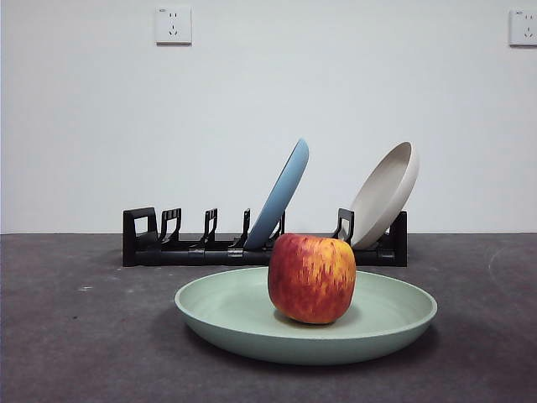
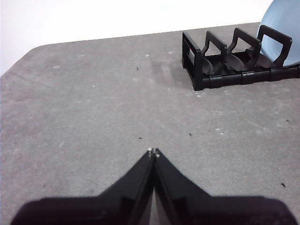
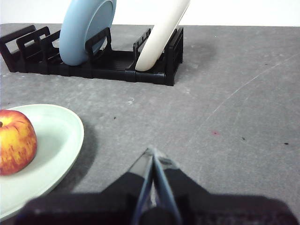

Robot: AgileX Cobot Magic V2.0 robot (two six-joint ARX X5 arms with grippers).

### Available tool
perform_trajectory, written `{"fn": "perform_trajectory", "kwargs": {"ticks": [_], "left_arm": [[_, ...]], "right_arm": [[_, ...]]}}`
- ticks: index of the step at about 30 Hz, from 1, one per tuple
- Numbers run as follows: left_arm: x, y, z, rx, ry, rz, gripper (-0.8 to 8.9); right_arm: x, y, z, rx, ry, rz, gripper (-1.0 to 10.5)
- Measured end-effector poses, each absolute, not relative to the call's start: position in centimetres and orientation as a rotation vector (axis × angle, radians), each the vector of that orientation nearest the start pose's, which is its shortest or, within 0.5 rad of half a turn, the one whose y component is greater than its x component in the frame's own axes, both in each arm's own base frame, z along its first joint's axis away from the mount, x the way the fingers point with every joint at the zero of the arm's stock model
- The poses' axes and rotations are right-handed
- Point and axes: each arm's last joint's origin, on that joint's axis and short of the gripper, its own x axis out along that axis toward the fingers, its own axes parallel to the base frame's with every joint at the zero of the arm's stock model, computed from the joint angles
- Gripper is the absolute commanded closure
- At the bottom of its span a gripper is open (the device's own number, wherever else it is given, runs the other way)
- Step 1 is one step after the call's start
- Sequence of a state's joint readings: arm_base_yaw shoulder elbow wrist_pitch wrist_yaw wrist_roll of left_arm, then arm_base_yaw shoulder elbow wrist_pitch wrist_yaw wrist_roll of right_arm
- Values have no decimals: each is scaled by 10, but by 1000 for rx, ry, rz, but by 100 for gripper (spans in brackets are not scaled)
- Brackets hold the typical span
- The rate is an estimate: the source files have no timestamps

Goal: Take the green plate from the plate rack,put the plate on the table,take the apple from the table,put the apple in the plate

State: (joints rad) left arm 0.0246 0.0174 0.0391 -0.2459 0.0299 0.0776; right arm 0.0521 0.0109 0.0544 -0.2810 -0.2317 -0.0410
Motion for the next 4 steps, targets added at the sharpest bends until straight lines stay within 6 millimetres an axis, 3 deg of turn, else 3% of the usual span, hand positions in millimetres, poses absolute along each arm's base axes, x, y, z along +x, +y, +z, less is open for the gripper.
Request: {"fn": "perform_trajectory", "kwargs": {"ticks": [4], "left_arm": [[94, 1, 152, 71, 224, -14, 816]], "right_arm": [[91, 11, 154, -19, 231, 287, 946]]}}
